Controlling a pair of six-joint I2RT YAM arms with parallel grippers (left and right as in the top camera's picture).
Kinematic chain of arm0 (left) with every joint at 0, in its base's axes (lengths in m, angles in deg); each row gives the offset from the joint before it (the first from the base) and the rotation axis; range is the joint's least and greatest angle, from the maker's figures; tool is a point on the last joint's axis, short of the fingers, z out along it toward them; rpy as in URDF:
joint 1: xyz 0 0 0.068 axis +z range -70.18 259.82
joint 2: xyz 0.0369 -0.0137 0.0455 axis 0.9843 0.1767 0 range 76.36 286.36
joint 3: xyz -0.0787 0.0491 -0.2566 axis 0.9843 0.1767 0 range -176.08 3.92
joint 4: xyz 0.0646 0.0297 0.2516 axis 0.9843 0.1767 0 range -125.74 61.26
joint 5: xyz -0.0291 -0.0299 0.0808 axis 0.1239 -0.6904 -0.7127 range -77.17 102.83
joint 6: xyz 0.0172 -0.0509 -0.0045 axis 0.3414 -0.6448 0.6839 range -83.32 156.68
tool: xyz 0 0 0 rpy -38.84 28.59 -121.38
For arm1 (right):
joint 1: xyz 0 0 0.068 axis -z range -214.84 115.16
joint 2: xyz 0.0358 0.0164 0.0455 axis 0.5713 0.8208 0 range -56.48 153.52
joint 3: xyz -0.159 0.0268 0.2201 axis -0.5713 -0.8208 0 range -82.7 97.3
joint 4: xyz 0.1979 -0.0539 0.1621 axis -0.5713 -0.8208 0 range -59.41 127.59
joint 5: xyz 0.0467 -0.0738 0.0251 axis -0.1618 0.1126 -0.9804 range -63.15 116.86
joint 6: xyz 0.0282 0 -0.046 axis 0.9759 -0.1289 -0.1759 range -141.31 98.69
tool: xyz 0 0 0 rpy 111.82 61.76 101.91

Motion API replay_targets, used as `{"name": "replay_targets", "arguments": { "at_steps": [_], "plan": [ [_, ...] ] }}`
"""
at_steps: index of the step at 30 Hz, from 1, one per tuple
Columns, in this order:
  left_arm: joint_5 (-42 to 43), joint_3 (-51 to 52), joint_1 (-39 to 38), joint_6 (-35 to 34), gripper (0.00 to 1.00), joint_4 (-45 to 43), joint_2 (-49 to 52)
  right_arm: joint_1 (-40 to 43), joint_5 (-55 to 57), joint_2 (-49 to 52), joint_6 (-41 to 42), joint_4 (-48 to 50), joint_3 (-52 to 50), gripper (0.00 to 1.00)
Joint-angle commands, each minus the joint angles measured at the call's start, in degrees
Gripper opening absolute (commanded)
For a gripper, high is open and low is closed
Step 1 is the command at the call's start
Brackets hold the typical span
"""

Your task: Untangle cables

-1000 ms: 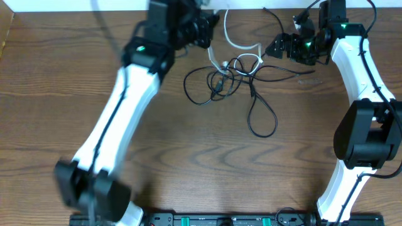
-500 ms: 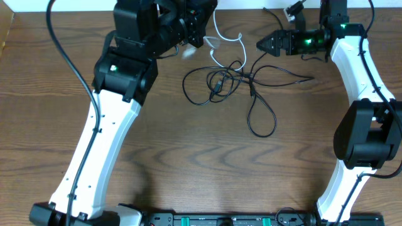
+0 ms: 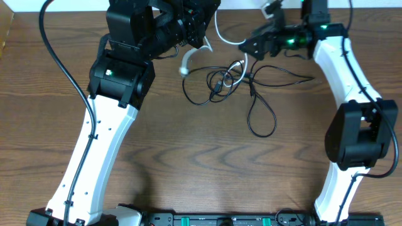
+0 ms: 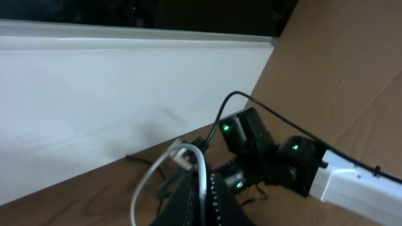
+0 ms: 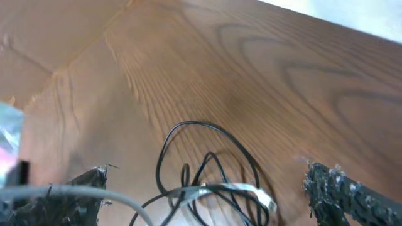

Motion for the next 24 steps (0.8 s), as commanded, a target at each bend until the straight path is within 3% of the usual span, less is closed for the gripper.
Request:
{"name": "replay_targets", "arguments": {
  "at_steps": [1,4,6,7,8,10,11,14,24],
  "plan": [
    [1.2,-1.4,0.1,-1.0,0.07,-0.3,-1.0,-1.9,2.8,-1.4,-4.5,1.0,0.1,0.98],
    [1.2,-1.4,0.1,-1.0,0.07,-0.3,-1.3,-2.7,3.2,-1.1,-4.3,1.4,0.1,0.89],
    [1.2,-1.4,0.2,-1.0,0.07,-0.3,-1.5,-2.8,3.8,-1.1,-3.0,1.4,0.1,0.75],
    [1.2,-1.4,0.2,-1.0,0.07,-0.3,-1.5,-2.7,4.2,-1.1,-2.3,1.5,0.1,0.6],
    [1.1,-1.4,0.2,-1.0,0.07,-0.3,-1.6,-2.6,4.4,-1.1,-1.2,1.8,0.2,0.38],
    [1.0,-1.4,0.2,-1.0,0.07,-0.3,-1.6,-2.2,4.3,-1.1,3.4,3.8,0.2,0.06],
    [0.7,-1.4,0.2,-1.0,0.08,-0.3,-1.5,-1.9,4.2,-1.2,5.9,4.8,0.2,0.01],
    [-1.2,-1.4,0.2,-0.9,0.08,-0.3,-1.5,-1.2,3.9,-2.9,12.5,7.3,0.5,0.01],
    [-2.6,-1.4,0.2,-0.7,0.08,-0.3,-1.5,-1.1,10.5,-16.5,14.8,6.2,2.0,0.01]
  ]
}}
